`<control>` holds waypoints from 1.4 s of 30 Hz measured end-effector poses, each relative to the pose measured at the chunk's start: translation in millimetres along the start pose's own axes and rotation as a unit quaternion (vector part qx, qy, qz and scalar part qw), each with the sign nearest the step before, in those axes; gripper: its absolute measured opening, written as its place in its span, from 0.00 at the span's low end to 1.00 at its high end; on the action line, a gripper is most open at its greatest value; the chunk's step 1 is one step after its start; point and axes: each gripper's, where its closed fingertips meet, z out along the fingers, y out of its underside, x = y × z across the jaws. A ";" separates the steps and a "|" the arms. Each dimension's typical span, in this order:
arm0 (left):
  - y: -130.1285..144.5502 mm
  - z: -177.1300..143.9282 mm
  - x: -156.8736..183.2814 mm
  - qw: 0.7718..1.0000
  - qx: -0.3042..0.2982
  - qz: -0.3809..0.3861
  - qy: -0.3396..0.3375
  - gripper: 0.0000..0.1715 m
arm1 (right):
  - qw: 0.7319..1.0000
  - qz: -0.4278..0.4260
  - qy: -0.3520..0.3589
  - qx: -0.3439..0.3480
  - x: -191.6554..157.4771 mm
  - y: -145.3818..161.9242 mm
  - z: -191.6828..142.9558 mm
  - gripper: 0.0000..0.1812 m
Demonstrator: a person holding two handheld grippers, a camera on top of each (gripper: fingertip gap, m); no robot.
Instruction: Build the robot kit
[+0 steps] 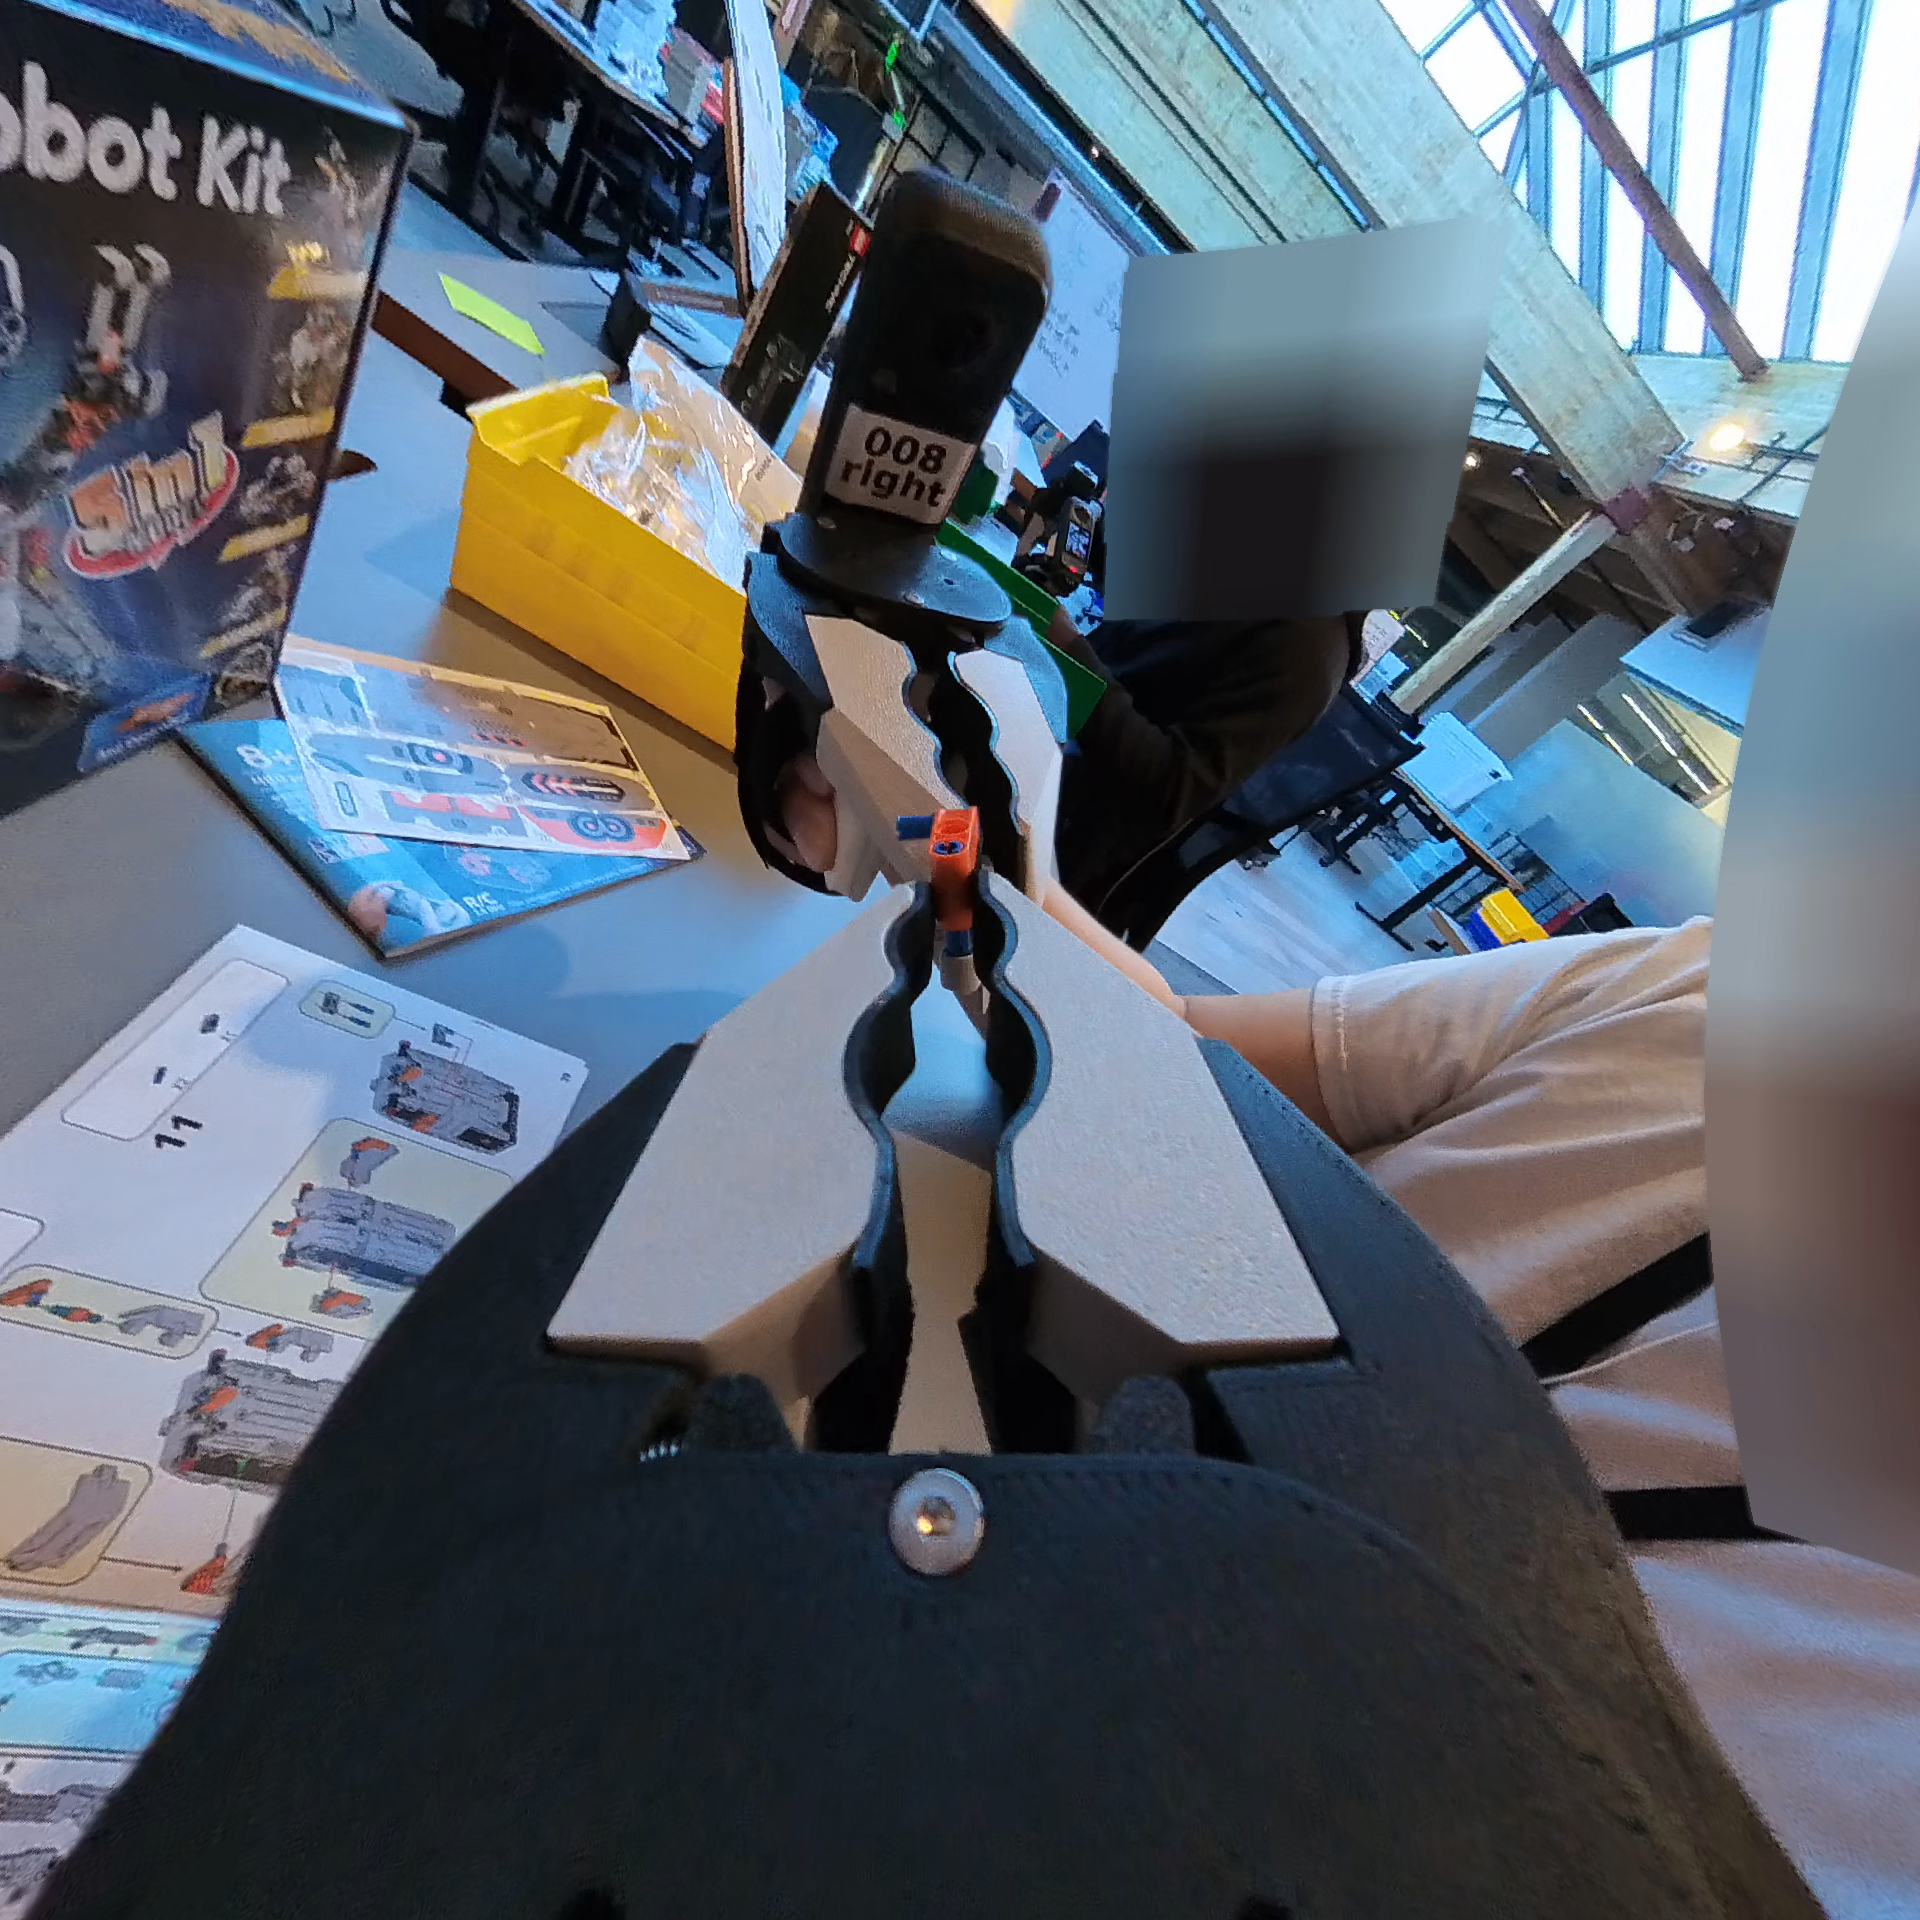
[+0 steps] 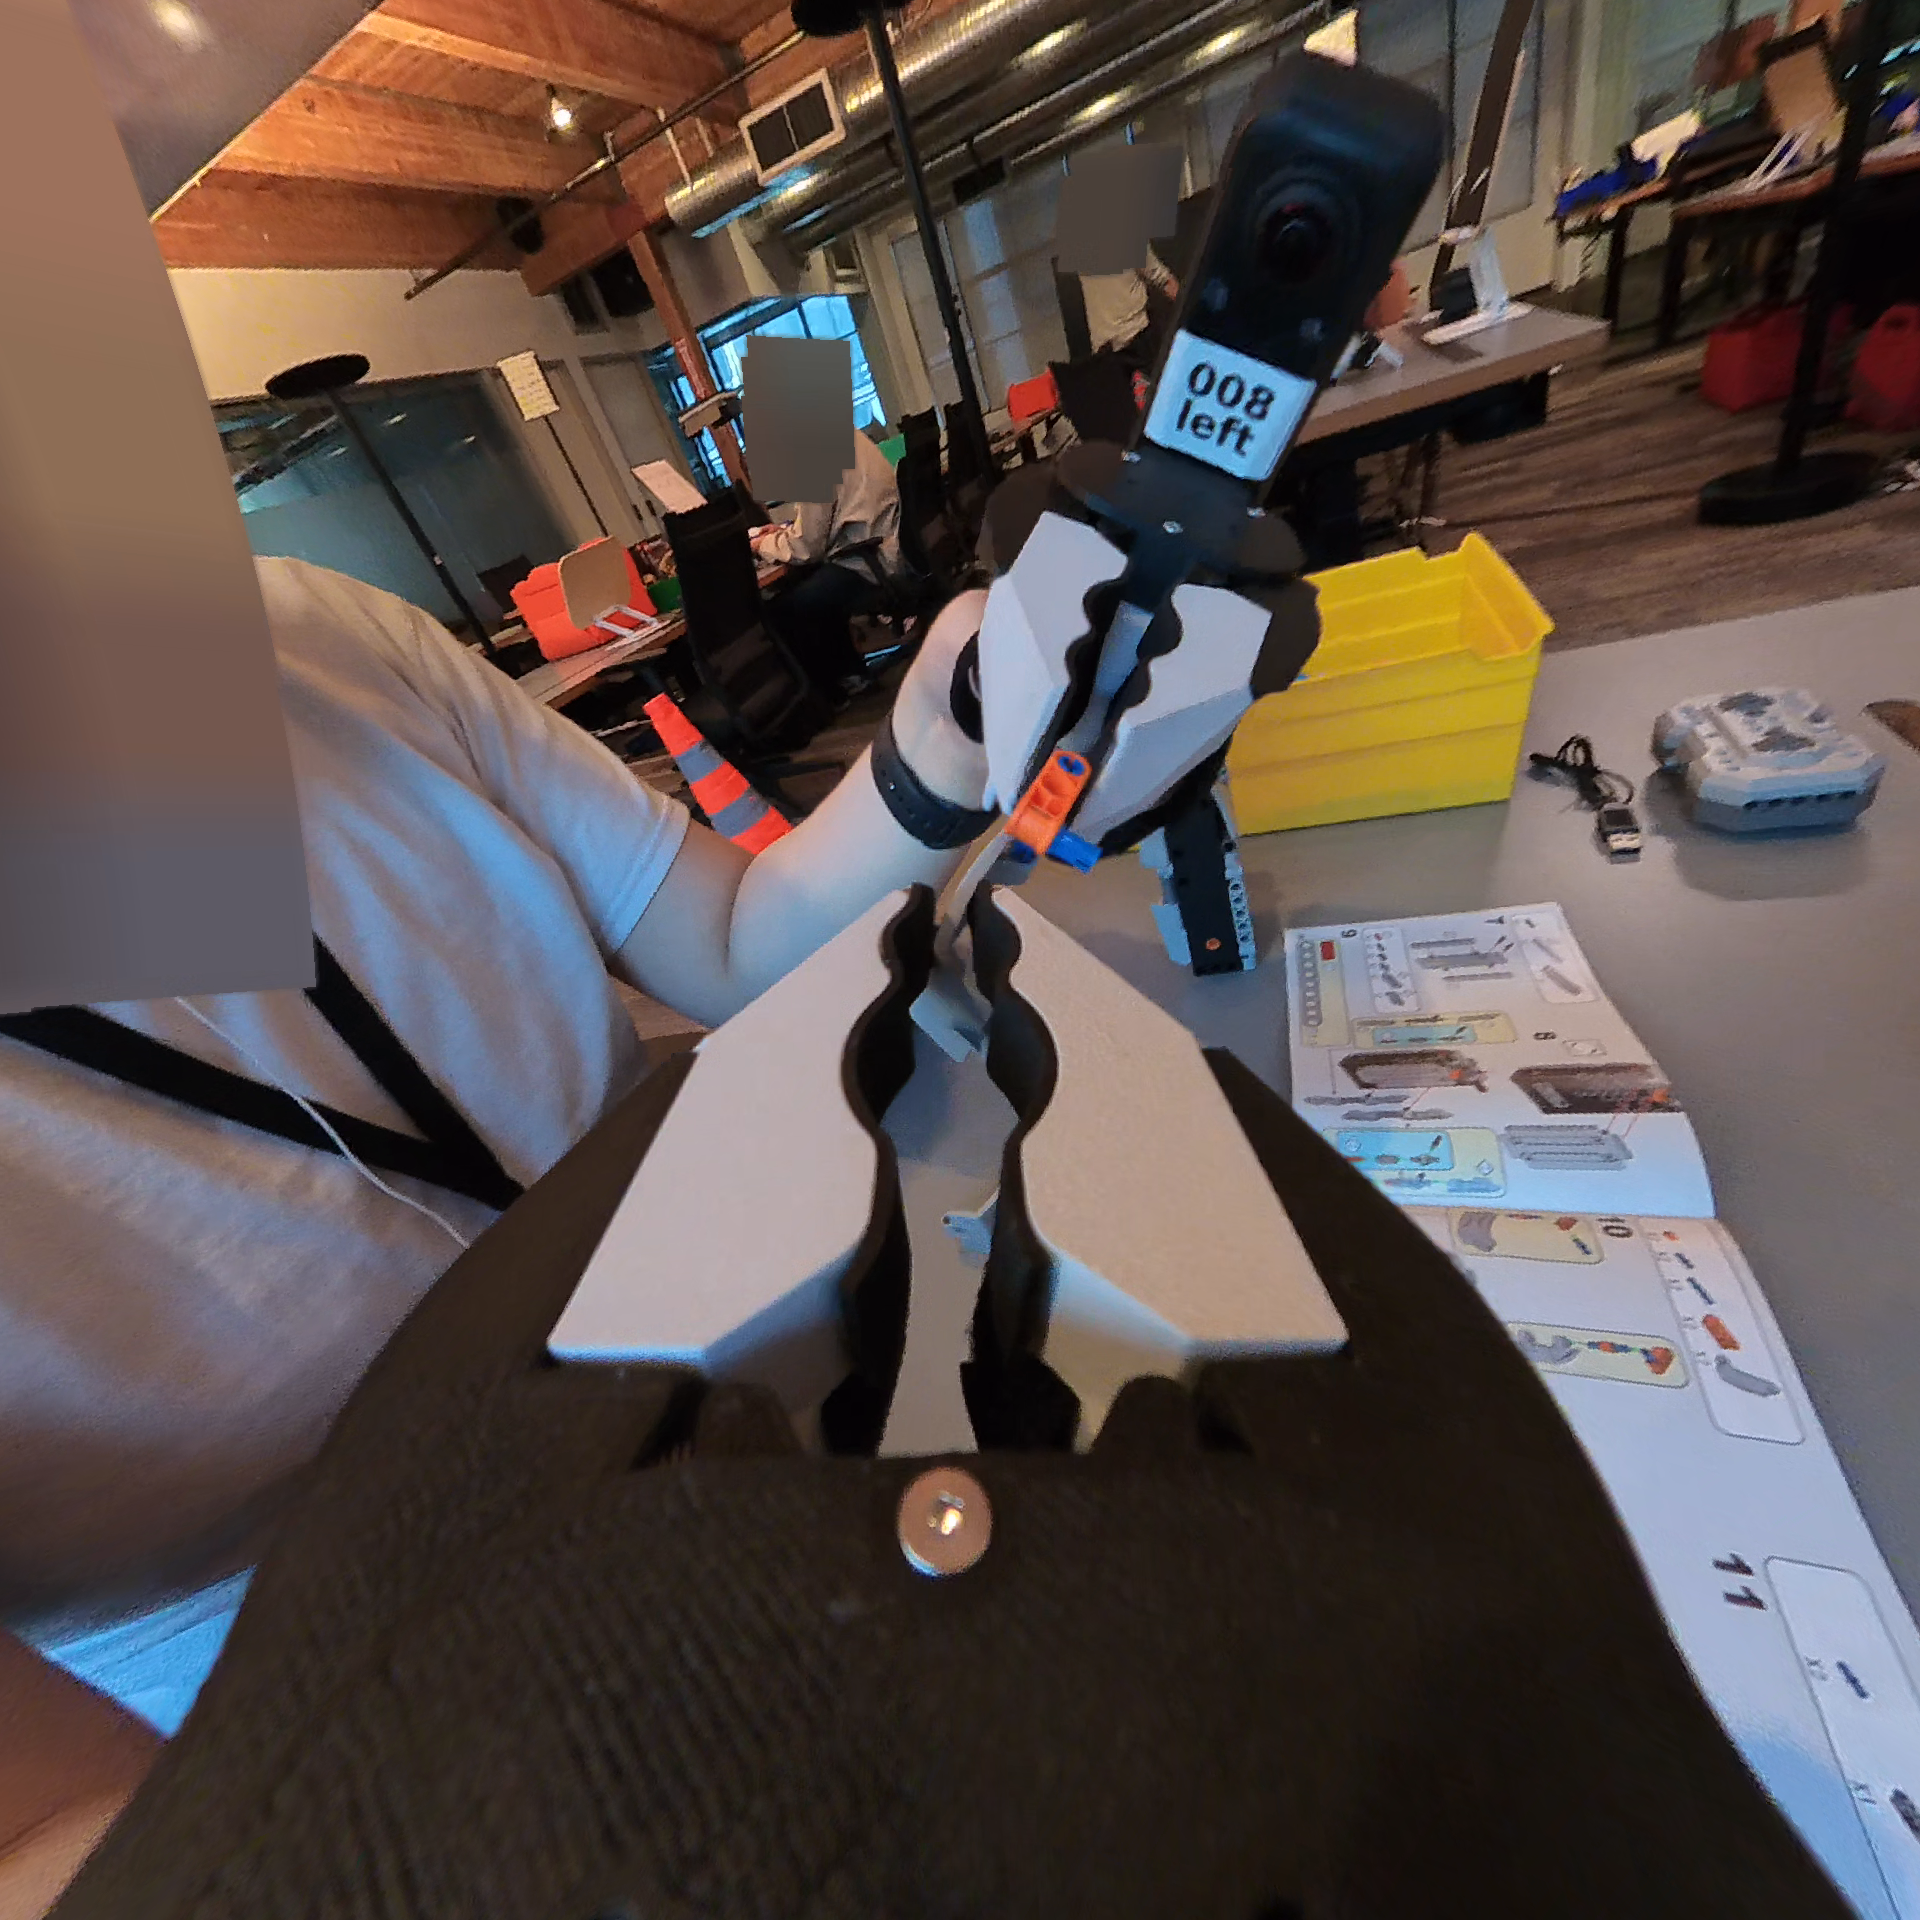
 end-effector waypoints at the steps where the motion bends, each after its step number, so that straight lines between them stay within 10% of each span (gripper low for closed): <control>1: -0.1 0.0 0.4 1.000 -0.001 0.003 -0.002 0.03 | 1.000 -0.002 0.001 0.004 0.2 -1.3 -0.3 0.03; 29: 3.1 2.8 20.2 0.995 -0.004 -0.033 0.094 0.03 | 0.996 -0.086 0.001 0.019 -10.8 -5.5 0.9 0.01; 42: 10.0 -4.0 0.6 0.994 -0.052 0.085 -0.039 0.03 | 1.000 -0.002 0.010 0.015 7.9 2.9 4.3 0.00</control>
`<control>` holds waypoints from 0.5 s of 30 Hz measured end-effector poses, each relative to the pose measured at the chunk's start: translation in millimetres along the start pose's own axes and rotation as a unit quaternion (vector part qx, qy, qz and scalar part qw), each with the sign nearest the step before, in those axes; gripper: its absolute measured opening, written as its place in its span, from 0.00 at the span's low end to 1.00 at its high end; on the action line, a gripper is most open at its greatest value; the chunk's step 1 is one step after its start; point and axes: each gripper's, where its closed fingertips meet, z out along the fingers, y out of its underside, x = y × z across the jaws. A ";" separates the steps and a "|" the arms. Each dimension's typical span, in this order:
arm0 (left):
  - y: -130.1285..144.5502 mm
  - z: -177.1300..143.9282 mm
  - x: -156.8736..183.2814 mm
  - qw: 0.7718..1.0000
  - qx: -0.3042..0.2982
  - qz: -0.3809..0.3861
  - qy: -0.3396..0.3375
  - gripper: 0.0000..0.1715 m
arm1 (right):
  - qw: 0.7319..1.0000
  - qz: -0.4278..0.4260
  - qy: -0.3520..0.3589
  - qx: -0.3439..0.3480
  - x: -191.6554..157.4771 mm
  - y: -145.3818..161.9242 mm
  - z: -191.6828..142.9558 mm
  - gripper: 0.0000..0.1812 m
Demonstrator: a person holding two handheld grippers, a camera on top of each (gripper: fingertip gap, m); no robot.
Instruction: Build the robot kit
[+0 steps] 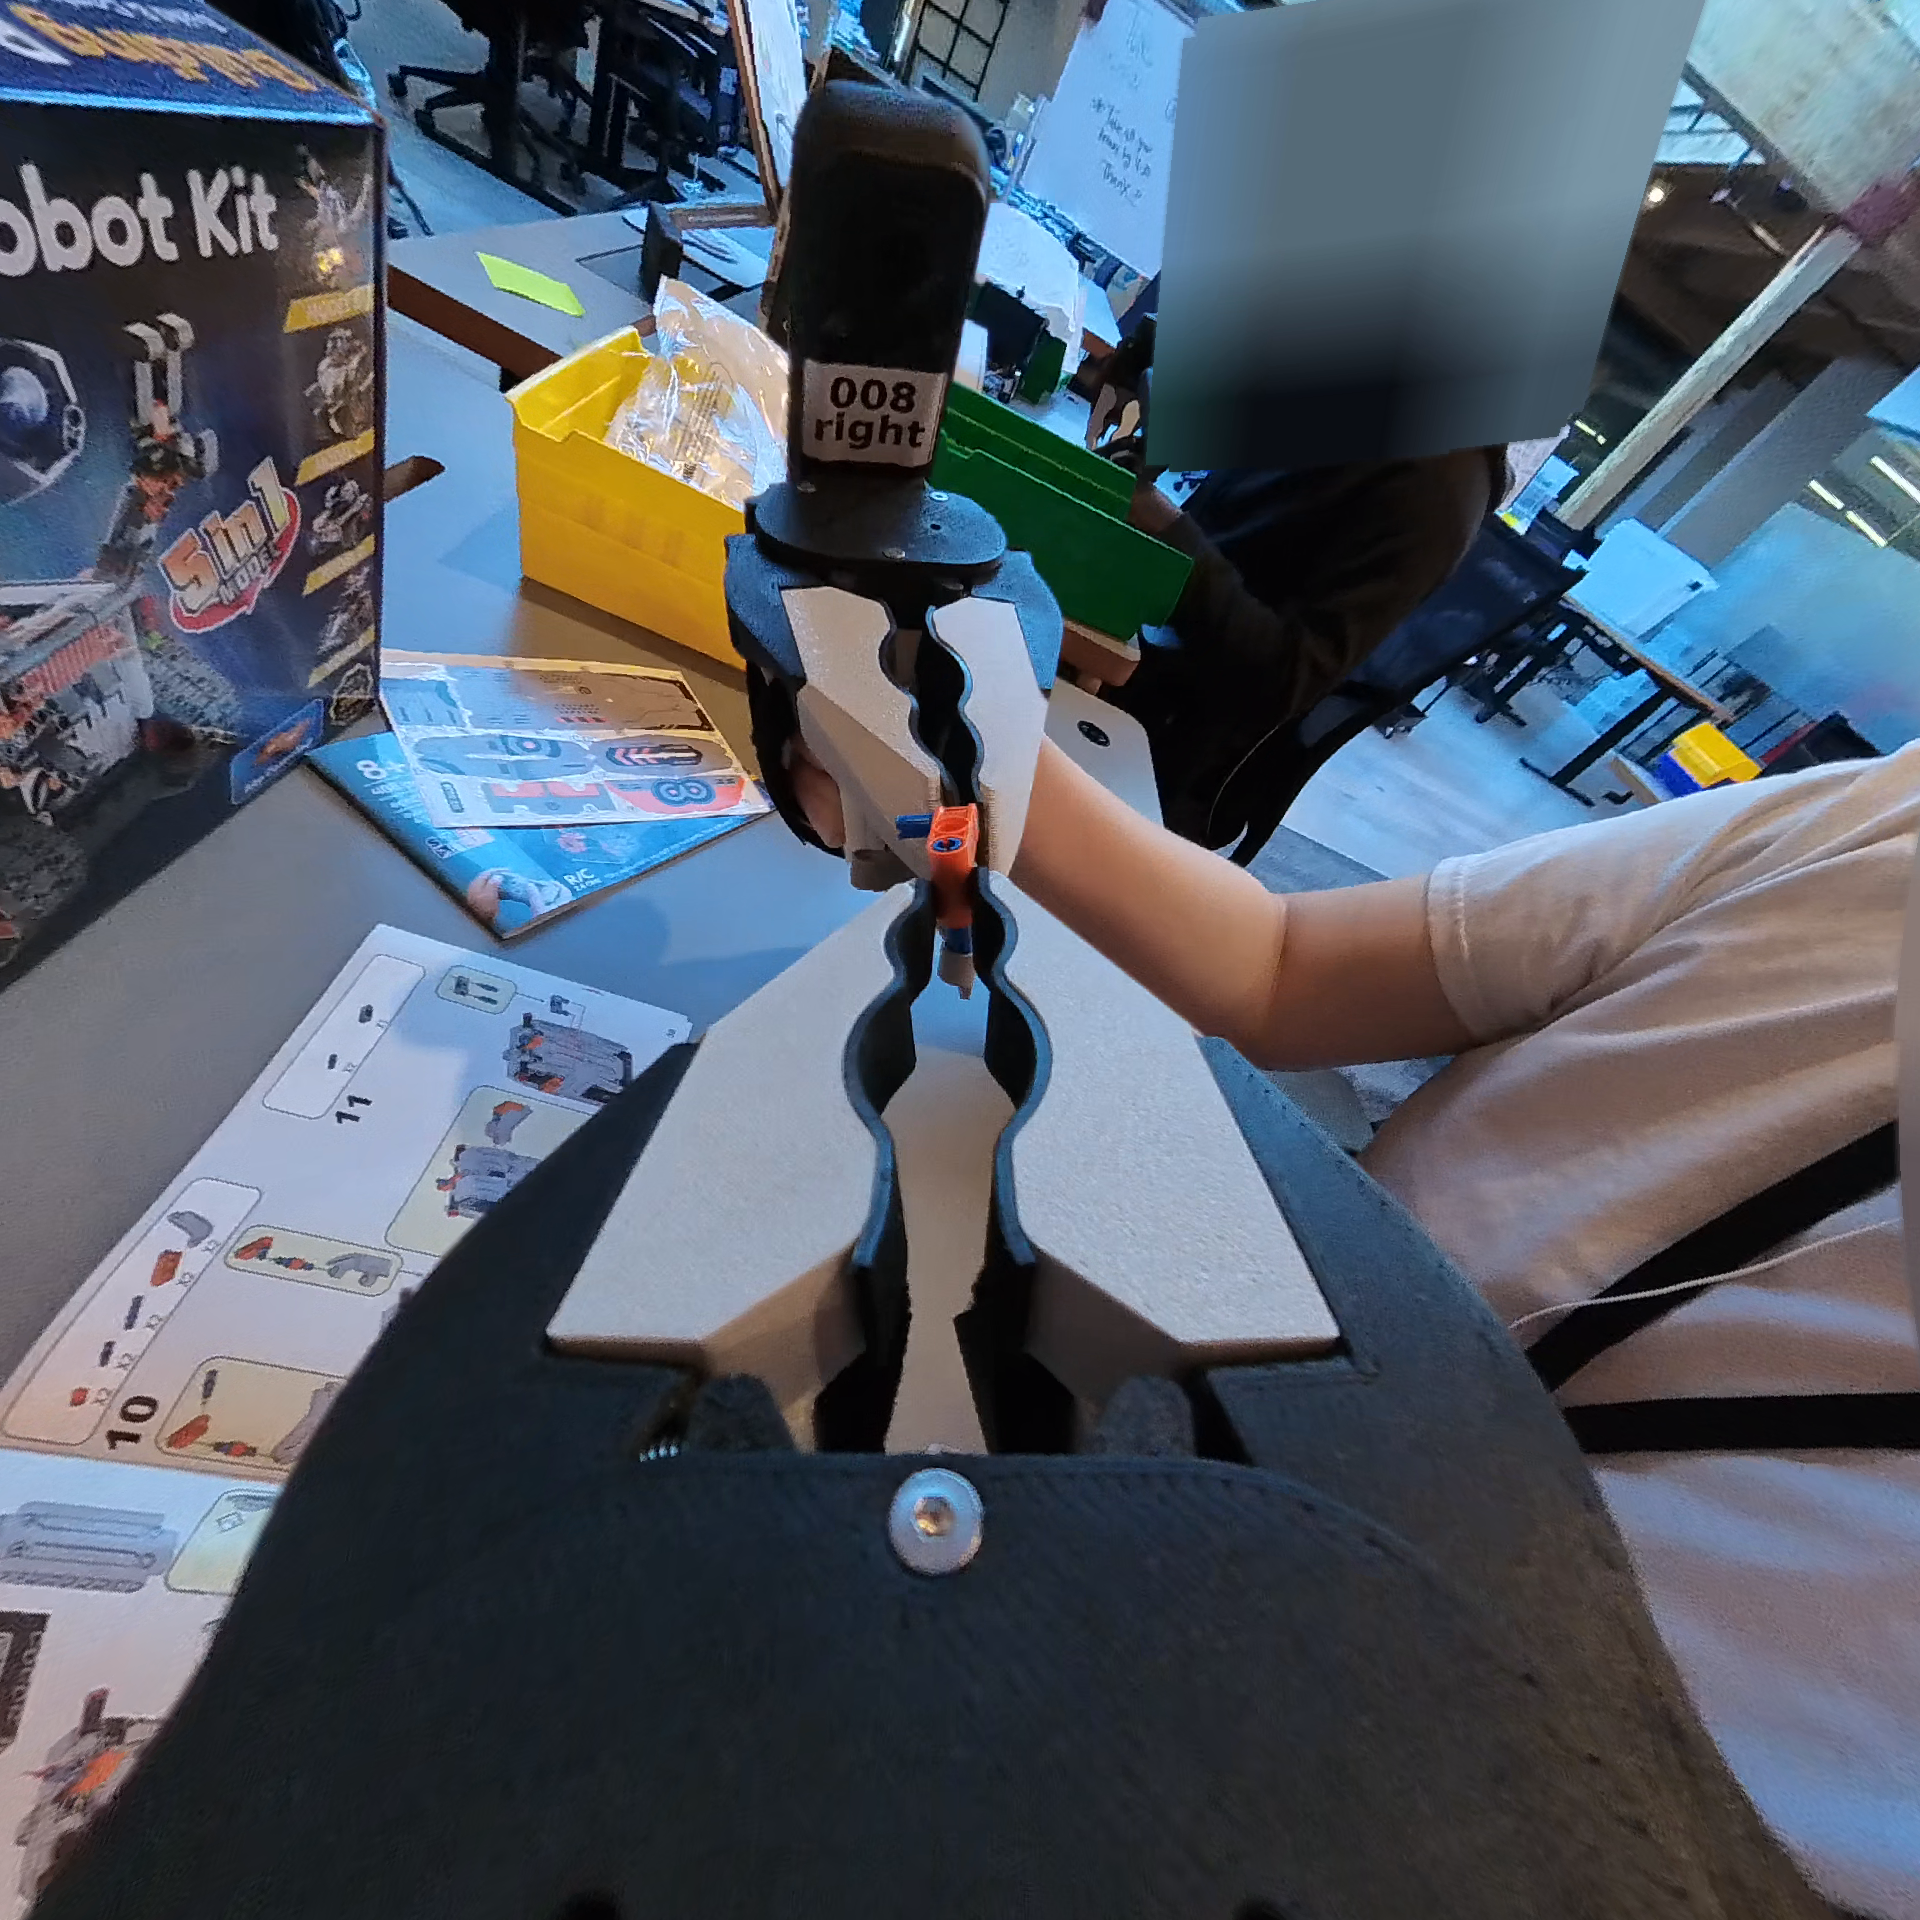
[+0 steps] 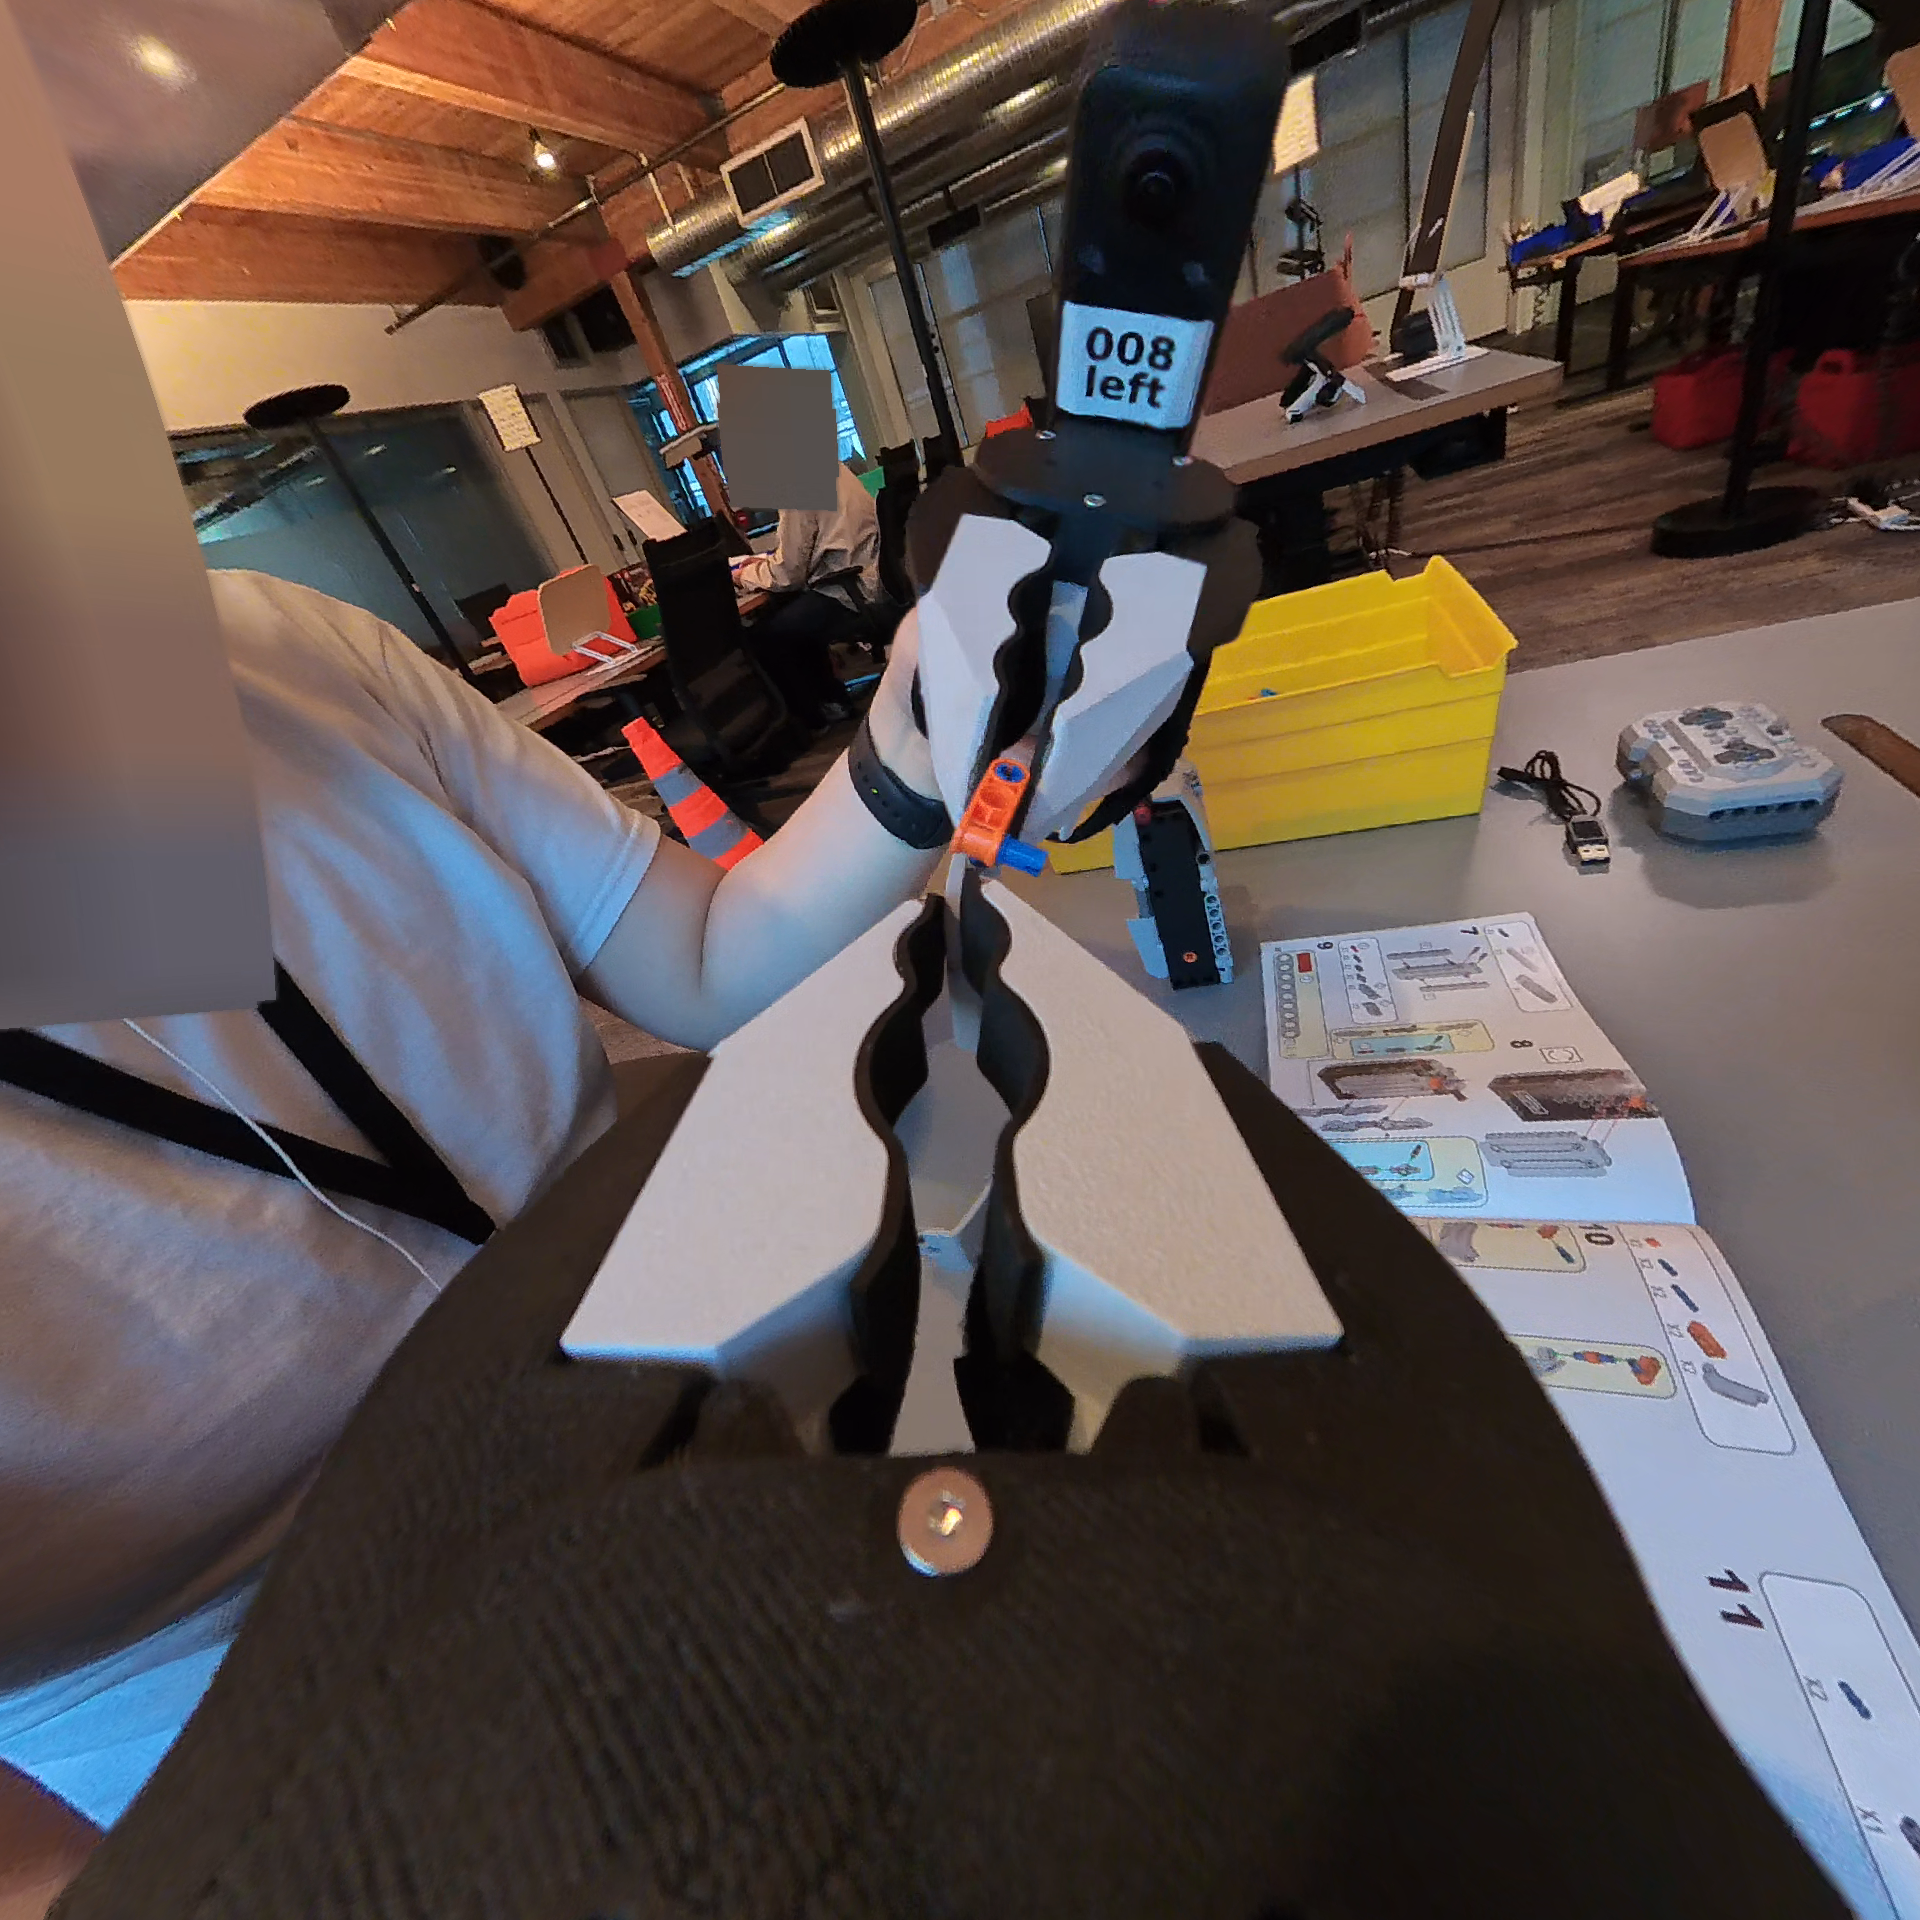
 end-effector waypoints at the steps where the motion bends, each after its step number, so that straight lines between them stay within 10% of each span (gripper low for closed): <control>1: 0.2 0.2 -0.2 1.000 -0.002 0.004 -0.002 0.03 | 1.000 0.001 0.000 0.000 0.0 -0.1 -0.2 0.00; 15: -15.7 -5.9 -3.0 0.999 0.054 0.004 0.002 0.03 | 0.999 0.009 0.021 0.043 5.1 -15.1 -1.0 0.00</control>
